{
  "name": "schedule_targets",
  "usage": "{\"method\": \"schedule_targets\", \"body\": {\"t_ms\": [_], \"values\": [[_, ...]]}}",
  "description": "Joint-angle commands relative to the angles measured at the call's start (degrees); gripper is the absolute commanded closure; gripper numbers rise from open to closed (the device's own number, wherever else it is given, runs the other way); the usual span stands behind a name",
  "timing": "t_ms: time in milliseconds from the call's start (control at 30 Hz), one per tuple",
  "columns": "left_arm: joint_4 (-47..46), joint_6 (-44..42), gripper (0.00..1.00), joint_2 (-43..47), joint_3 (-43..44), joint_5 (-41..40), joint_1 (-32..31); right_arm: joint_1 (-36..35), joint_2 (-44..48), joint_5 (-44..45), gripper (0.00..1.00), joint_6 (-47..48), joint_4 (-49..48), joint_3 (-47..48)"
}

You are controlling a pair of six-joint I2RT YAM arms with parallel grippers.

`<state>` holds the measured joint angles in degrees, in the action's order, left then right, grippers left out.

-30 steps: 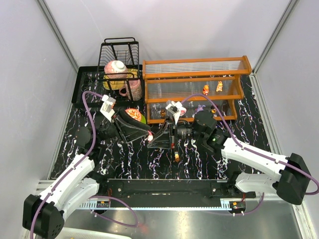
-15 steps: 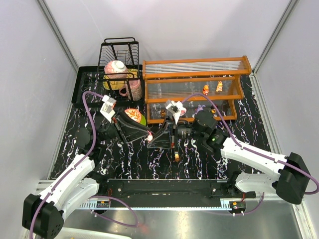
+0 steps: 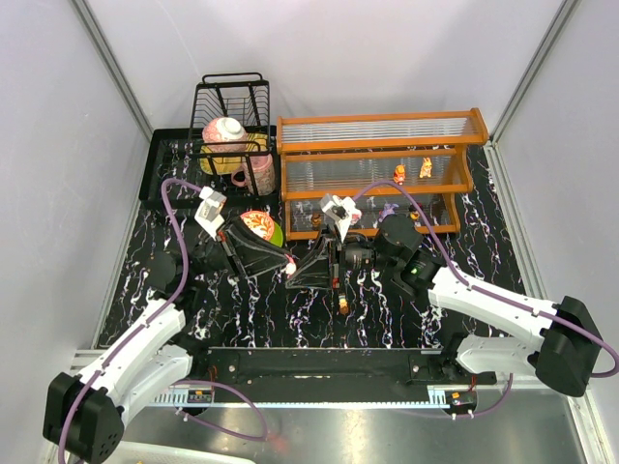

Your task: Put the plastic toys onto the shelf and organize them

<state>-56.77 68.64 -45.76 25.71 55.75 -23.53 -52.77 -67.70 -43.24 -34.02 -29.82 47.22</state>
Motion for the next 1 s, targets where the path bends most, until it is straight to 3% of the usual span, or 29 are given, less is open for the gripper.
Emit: {"method": "schedule_targets", "body": {"t_ms": [0,233,333,367,467,600,733,867,900,967], "values": [[-4.66,0.26,0.85,0.06,0.39,2.17,-0.38,0.48,0.38,0.35,1.0,-0.17,-3.13,1.47],[-4.66,0.26,1.0,0.06,0.48,2.0,-0.47,0.57,0.73,0.53,1.0,0.09,-2.52,1.03],[-4.49,0.18,1.0,0.23,0.39,1.82,-0.47,0.57,1.08,1.14,0.81,0.88,-0.94,1.29],[-4.49,0.18,1.0,0.32,0.48,1.91,-0.38,0.57,1.34,1.32,0.66,1.41,-0.33,1.47],[-2.99,-0.61,1.0,0.67,0.65,1.82,-0.38,0.65,2.48,3.51,0.41,2.81,3.44,1.73],[-0.36,-2.19,1.0,1.02,1.18,1.56,-0.46,0.57,4.5,6.24,0.26,5.01,6.88,2.0],[2.62,-3.86,1.0,1.11,1.97,1.38,-0.47,0.66,6.0,8.96,0.23,6.68,10.22,2.61],[15.78,-10.79,1.0,2.86,5.03,-1.25,-0.47,0.66,7.32,15.72,0.21,8.53,18.01,4.45],[26.0,-16.47,1.0,3.56,6.27,-2.47,-0.47,0.65,7.41,19.04,0.21,8.88,19.79,5.76],[37.73,-23.08,1.0,5.5,10.9,-8.44,-0.46,0.65,7.5,22.57,0.23,9.93,24.96,7.26]]}}
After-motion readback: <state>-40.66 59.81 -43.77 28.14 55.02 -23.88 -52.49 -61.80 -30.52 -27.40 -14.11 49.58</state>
